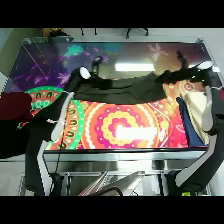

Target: Fold the shirts.

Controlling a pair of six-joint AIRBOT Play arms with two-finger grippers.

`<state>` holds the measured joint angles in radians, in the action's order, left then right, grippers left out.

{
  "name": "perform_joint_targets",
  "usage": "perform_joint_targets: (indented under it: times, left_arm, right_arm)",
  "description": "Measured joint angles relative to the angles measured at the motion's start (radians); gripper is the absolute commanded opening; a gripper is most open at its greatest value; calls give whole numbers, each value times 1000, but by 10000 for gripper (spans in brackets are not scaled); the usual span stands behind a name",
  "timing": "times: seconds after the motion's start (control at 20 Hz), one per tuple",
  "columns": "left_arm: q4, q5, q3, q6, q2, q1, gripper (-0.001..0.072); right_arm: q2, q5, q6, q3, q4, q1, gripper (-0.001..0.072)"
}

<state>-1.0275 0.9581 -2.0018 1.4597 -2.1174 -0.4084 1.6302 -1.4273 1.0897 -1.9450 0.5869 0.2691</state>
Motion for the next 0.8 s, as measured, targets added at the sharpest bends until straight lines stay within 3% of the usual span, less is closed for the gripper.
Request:
perform_joint_targets:
  times: [0.25, 0.5, 0.8]
  left_arm:
    - [9, -103, -2, 49, -71, -157, 16]
    - [50, -121, -37, 92, -103, -258, 16]
    - [76, 121, -65, 36, 123, -120, 16]
  right_arm:
    - [-96, -93, 10, -82, -168, 56, 21]
    - [-116, -115, 18, -97, -211, 63, 21]
    - [-113, -71, 41, -100, -219, -40, 22]
